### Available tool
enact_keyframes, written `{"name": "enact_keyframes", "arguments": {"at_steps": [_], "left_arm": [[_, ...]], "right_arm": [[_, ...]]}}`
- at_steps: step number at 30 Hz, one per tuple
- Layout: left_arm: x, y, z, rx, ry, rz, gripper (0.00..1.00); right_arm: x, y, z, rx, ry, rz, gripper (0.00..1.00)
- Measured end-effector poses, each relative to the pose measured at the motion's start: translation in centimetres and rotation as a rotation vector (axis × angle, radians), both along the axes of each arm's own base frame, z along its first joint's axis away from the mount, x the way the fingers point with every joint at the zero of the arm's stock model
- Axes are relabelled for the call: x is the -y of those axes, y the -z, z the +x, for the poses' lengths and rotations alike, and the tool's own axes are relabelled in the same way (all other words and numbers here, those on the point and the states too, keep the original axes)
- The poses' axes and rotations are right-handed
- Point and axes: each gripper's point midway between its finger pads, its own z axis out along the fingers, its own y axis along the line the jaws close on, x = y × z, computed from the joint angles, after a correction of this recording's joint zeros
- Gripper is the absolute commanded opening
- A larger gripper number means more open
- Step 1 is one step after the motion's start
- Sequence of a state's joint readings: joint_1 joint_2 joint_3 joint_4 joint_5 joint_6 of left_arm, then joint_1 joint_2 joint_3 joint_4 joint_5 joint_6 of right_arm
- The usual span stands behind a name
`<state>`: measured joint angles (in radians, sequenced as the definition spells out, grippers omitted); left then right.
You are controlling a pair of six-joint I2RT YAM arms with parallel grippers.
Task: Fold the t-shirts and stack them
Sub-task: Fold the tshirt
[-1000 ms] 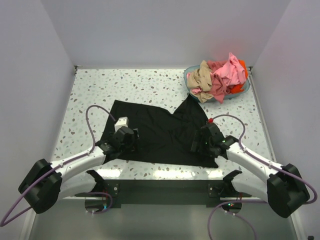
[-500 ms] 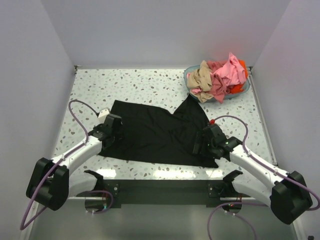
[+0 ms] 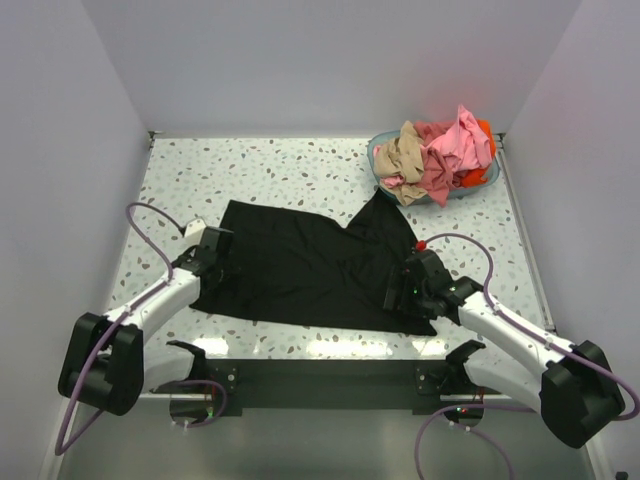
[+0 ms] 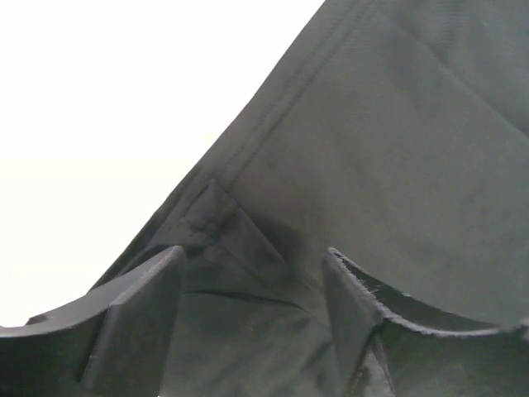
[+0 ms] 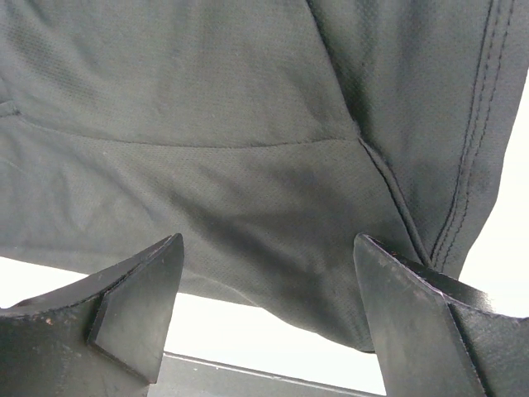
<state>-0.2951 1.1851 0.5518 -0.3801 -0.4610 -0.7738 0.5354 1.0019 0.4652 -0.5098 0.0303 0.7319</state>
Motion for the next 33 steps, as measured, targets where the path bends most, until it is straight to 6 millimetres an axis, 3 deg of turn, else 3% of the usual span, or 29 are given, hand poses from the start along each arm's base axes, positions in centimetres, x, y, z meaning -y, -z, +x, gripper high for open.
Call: {"name": "enact_keyframes", "arguments": {"at_steps": [16, 19, 26, 33], "left_arm": [[-1.0, 2.0, 0.5, -0.044, -0.02, -0.006, 0.32], [-1.1, 2.1, 0.5, -0.044, -0.019, -0.006, 0.29], [-1.2, 2.2, 0.7, -0.034, -0.023, -0.006, 0.13], [-1.1, 1.9, 0.6, -0.035, -0.005, -0.004, 0.09]], "right_arm": [[0.0, 0.0, 0.1, 0.005, -0.007, -0.002, 0.87], [0.0, 0.0, 0.1, 0.005, -0.007, -0.002, 0.87], [0.0, -0.1, 0.1, 0.006, -0.007, -0.002, 0.87], [0.2, 0.2, -0.2, 0.0, -0.006, -0.007, 0.88]]}}
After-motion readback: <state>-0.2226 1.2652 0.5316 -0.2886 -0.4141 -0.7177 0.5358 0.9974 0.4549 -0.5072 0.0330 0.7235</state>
